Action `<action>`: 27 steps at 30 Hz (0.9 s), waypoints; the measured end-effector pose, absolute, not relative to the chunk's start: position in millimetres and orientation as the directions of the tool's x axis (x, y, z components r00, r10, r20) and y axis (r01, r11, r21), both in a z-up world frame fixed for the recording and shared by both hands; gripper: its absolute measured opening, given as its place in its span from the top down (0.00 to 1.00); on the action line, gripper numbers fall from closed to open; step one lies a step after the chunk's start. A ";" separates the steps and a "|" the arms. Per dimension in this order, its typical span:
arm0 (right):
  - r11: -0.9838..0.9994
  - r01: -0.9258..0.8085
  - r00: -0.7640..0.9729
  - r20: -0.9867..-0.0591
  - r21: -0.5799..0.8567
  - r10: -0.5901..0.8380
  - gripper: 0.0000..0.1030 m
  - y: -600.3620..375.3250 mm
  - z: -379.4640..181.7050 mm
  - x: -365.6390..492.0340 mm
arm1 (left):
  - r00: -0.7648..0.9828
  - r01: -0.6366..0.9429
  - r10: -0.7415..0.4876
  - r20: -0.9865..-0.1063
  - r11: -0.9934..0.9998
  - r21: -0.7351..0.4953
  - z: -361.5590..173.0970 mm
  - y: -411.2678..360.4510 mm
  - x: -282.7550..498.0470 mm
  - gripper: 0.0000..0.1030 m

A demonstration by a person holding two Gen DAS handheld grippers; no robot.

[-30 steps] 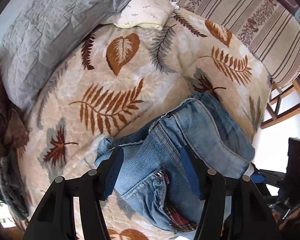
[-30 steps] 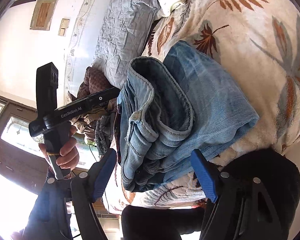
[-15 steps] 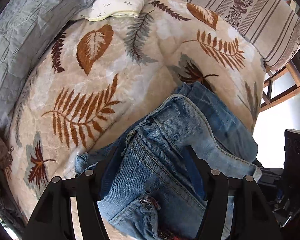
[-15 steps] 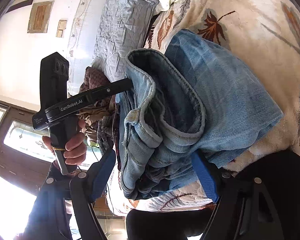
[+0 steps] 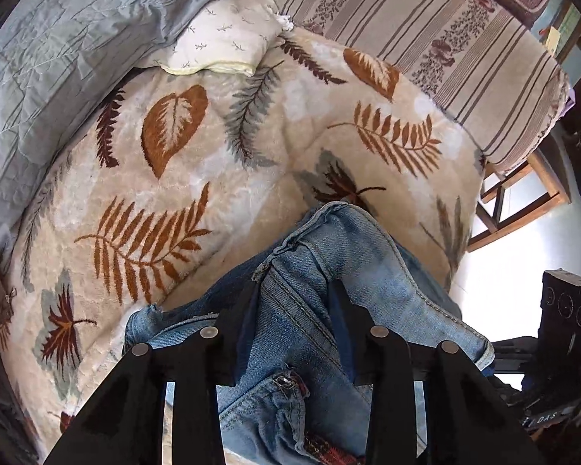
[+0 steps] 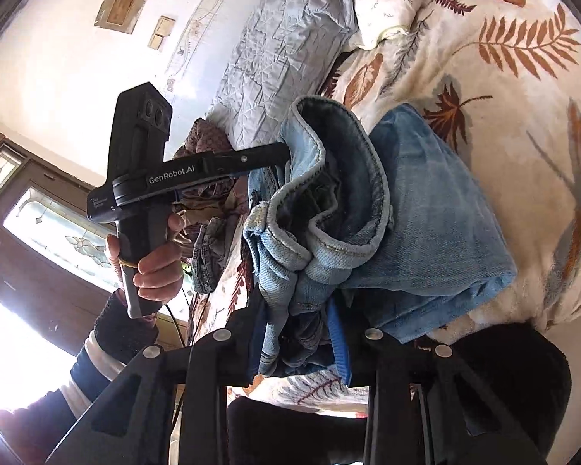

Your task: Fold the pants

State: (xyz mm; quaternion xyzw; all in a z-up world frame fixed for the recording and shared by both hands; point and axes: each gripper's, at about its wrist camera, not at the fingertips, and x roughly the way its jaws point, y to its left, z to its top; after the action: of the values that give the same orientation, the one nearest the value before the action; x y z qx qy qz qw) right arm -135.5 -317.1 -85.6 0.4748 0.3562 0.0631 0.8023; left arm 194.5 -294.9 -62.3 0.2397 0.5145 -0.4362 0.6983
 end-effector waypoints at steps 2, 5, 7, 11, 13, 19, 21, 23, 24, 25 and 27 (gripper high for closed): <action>0.506 0.305 0.701 -0.549 0.807 0.455 0.67 -320.2 -102.4 -137.8 | 0.106 0.852 -0.319 -0.942 0.517 -0.079 -75.8 -306.3 190.9 0.65; 0.469 0.296 0.731 -0.513 0.832 0.449 0.65 -326.2 -94.7 -154.4 | 0.106 0.851 -0.328 -0.939 0.518 -0.085 -75.6 -307.3 192.5 0.65; 0.515 0.260 0.769 -0.498 0.817 0.402 0.48 -330.5 -74.6 -163.1 | 0.079 0.849 -0.337 -0.938 0.515 -0.114 -70.3 -303.6 196.2 0.65; 0.579 0.261 0.810 -0.502 0.772 0.303 0.21 -342.7 -59.1 -160.0 | 0.037 0.844 -0.368 -0.929 0.510 -0.168 -57.1 -294.6 206.0 0.54; 0.590 0.286 0.797 -0.530 0.755 0.291 0.21 -345.4 -66.9 -147.1 | 0.058 0.847 -0.367 -0.928 0.510 -0.148 -54.8 -292.4 207.5 0.45; 0.585 0.317 0.738 -0.582 0.746 0.343 0.25 -330.3 -98.6 -117.1 | 0.054 0.841 -0.302 -0.952 0.527 -0.119 -83.2 -295.7 206.8 0.41; 0.620 0.277 0.742 -0.573 0.734 0.348 0.50 -322.9 -93.0 -116.2 | 0.070 0.848 -0.340 -0.938 0.515 -0.124 -79.4 -290.2 202.0 0.44; 0.698 0.244 0.742 -0.593 0.673 0.313 0.54 -313.2 -76.8 -118.0 | 0.058 0.849 -0.393 -0.918 0.503 -0.162 -72.0 -279.0 198.5 0.52; 0.736 0.221 0.743 -0.600 0.640 0.298 0.56 -307.6 -67.9 -117.6 | 0.052 0.849 -0.415 -0.908 0.496 -0.179 -65.9 -274.0 195.7 0.55; 0.764 0.194 0.746 -0.599 0.615 0.292 0.58 -301.7 -59.2 -118.4 | 0.050 0.849 -0.434 -0.899 0.493 -0.191 -60.4 -267.8 194.7 0.57; 0.792 0.138 0.755 -0.581 0.594 0.304 0.61 -292.7 -43.6 -118.6 | 0.059 0.853 -0.465 -0.883 0.483 -0.197 -46.7 -263.2 190.7 0.64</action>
State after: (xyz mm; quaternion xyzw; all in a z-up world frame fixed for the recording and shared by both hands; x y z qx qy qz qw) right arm -118.6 -292.7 -43.6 0.3188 0.3467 0.0474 0.8809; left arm 190.7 -263.2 -46.7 0.1940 0.4995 -0.4700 0.7014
